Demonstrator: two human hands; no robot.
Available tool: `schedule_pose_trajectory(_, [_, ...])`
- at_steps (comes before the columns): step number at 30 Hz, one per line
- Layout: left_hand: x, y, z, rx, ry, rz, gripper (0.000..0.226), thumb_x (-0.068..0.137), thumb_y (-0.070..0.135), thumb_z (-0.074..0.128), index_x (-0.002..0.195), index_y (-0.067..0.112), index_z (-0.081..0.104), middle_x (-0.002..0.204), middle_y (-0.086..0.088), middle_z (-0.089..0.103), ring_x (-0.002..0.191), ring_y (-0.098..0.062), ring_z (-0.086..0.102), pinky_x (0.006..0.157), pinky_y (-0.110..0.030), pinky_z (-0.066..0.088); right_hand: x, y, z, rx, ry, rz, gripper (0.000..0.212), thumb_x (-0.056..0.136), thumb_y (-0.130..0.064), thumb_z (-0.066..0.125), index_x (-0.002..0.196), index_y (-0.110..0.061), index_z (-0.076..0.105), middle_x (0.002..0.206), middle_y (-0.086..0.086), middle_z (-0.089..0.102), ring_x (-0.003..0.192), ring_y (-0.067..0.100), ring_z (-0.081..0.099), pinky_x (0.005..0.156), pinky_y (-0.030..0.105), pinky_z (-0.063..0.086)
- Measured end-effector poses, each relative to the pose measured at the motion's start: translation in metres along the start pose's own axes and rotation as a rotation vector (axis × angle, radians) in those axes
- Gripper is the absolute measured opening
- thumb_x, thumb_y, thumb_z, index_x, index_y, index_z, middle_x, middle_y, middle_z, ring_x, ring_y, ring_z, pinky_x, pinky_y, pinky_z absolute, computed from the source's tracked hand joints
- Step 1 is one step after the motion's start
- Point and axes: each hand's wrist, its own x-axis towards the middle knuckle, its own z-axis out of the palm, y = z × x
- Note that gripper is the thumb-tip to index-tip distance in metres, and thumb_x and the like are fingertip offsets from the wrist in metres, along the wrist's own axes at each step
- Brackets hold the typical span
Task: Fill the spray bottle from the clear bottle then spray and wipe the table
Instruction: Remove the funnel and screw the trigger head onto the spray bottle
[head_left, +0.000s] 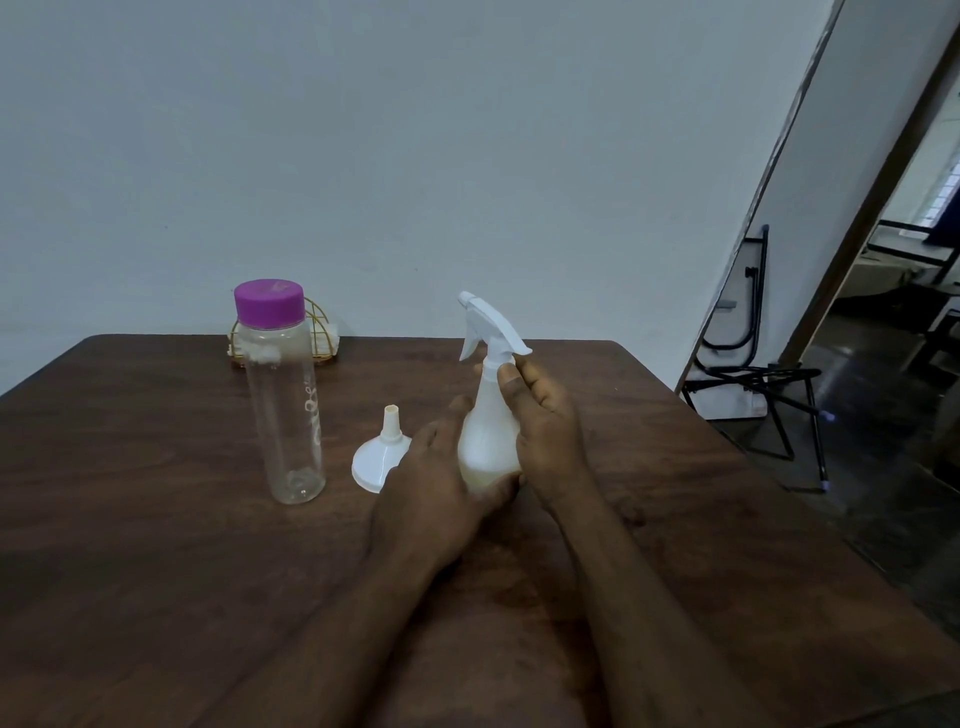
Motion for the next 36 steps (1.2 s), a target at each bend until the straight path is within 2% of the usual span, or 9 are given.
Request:
schedule_pose_trajectory(5, [-0.0005, -0.0017, 0.0008, 0.008, -0.011, 0.023, 0.098, 0.078, 0.066, 0.074, 0.159, 0.038, 0.025, 0.148, 0.013, 0.052, 0.128, -0.011, 0.054, 0.096, -0.044, 0.054, -0.0004, -0.0012, 0.0012, -0.192, 0.155, -0.076, 0.046, 0.079, -0.06, 0.072, 0.106, -0.023, 0.068, 0.088, -0.003, 0.073, 0.083, 0.027, 0.068, 0.077, 0.047, 0.059])
schedule_pose_trajectory(8, [-0.0001, -0.0024, 0.0024, 0.03, -0.006, 0.027, 0.101, 0.078, 0.068, 0.073, 0.16, 0.038, 0.023, 0.153, 0.013, 0.048, 0.131, -0.011, 0.052, 0.095, -0.039, 0.052, -0.0013, -0.0005, 0.0029, -0.187, 0.157, -0.071, 0.04, 0.081, -0.056, 0.076, 0.106, -0.026, 0.067, 0.095, -0.005, 0.076, 0.089, 0.028, 0.072, 0.078, 0.052, 0.061])
schedule_pose_trajectory(11, [0.0003, -0.0025, 0.0026, 0.025, 0.0, 0.033, 0.099, 0.077, 0.069, 0.073, 0.158, 0.041, 0.025, 0.148, 0.014, 0.051, 0.125, -0.01, 0.055, 0.092, -0.038, 0.054, -0.001, 0.0, 0.0024, -0.074, 0.088, -0.052, 0.033, 0.087, -0.055, 0.069, 0.105, -0.027, 0.071, 0.101, -0.002, 0.076, 0.098, 0.029, 0.072, 0.086, 0.052, 0.06])
schedule_pose_trajectory(18, [-0.0001, -0.0022, 0.0019, 0.014, 0.002, 0.038, 0.093, 0.076, 0.068, 0.074, 0.154, 0.041, 0.03, 0.141, 0.015, 0.056, 0.119, -0.01, 0.058, 0.089, -0.044, 0.056, -0.0018, -0.0023, 0.0024, -0.074, 0.043, -0.034, 0.025, 0.099, -0.049, 0.055, 0.1, -0.038, 0.078, 0.105, -0.004, 0.08, 0.097, 0.012, 0.075, 0.082, 0.028, 0.058])
schedule_pose_trajectory(22, [0.0, -0.0029, 0.003, 0.013, -0.005, 0.038, 0.096, 0.077, 0.068, 0.074, 0.156, 0.04, 0.027, 0.145, 0.016, 0.053, 0.122, -0.01, 0.057, 0.092, -0.043, 0.056, -0.0006, -0.0002, 0.0031, -0.187, 0.1, -0.065, 0.039, 0.092, -0.059, 0.055, 0.103, -0.026, 0.074, 0.105, 0.007, 0.075, 0.095, 0.025, 0.072, 0.082, 0.042, 0.058])
schedule_pose_trajectory(25, [-0.001, -0.0038, 0.0045, 0.018, 0.001, 0.042, 0.099, 0.077, 0.068, 0.074, 0.157, 0.04, 0.023, 0.15, 0.016, 0.049, 0.127, -0.009, 0.055, 0.091, -0.034, 0.051, -0.0006, -0.0012, 0.0032, -0.242, 0.163, -0.094, 0.034, 0.089, -0.056, 0.065, 0.099, -0.023, 0.067, 0.096, 0.011, 0.07, 0.08, 0.023, 0.065, 0.07, 0.035, 0.052])
schedule_pose_trajectory(28, [-0.0011, -0.0037, 0.0056, 0.012, 0.0, 0.048, 0.099, 0.077, 0.068, 0.074, 0.157, 0.041, 0.024, 0.151, 0.016, 0.049, 0.127, -0.01, 0.055, 0.092, -0.034, 0.051, -0.001, -0.0009, 0.0017, -0.237, 0.182, -0.105, 0.027, 0.089, -0.051, 0.071, 0.096, -0.025, 0.065, 0.088, 0.001, 0.069, 0.076, 0.019, 0.061, 0.068, 0.034, 0.049])
schedule_pose_trajectory(33, [-0.0013, -0.0028, 0.0043, 0.004, 0.001, 0.048, 0.096, 0.073, 0.07, 0.074, 0.154, 0.044, 0.027, 0.142, 0.016, 0.055, 0.118, -0.009, 0.058, 0.088, -0.042, 0.057, -0.0035, -0.0038, 0.0021, -0.097, 0.132, -0.051, 0.036, 0.087, -0.054, 0.068, 0.101, -0.02, 0.069, 0.091, -0.004, 0.073, 0.092, 0.031, 0.069, 0.083, 0.052, 0.058])
schedule_pose_trajectory(36, [-0.0011, -0.004, 0.0043, 0.004, -0.012, 0.053, 0.098, 0.071, 0.072, 0.074, 0.153, 0.045, 0.026, 0.142, 0.016, 0.053, 0.118, -0.008, 0.056, 0.086, -0.038, 0.055, -0.0033, -0.0032, 0.0004, -0.084, 0.103, -0.048, 0.035, 0.09, -0.048, 0.068, 0.106, -0.017, 0.073, 0.099, 0.0, 0.077, 0.099, 0.03, 0.071, 0.088, 0.055, 0.059])
